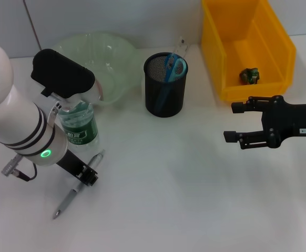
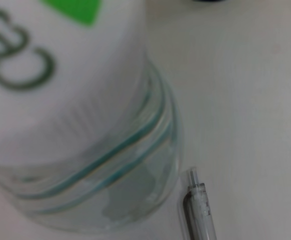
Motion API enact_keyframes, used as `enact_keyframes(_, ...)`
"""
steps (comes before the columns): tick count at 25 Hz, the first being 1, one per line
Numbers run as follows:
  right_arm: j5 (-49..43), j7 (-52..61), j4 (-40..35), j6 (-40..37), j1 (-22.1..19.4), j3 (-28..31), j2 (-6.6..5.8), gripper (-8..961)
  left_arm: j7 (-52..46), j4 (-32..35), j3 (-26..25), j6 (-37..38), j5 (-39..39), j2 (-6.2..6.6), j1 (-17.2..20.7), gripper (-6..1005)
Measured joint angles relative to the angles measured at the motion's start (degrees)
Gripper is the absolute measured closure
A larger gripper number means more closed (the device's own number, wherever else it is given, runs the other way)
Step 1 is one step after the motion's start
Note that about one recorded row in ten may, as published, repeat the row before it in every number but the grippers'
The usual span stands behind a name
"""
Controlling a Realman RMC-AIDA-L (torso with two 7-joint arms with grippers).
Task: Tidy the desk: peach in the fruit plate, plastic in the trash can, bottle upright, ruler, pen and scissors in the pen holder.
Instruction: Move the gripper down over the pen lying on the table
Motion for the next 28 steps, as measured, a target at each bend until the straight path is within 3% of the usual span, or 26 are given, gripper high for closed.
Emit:
enact_keyframes(13,0.12,0.01,-0.16,-0.05,-0.18,0.06,0.00,137,0.11,-1.26,0.09,-0.02,0.32,0.00,-0.81,655)
enact_keyframes(28,0.28,-0.47,-0.09,-0.25,-0.19,0.06,0.08,137,0.60,-2.29,0.25,-0.24,0.01,0.01,-1.17,766)
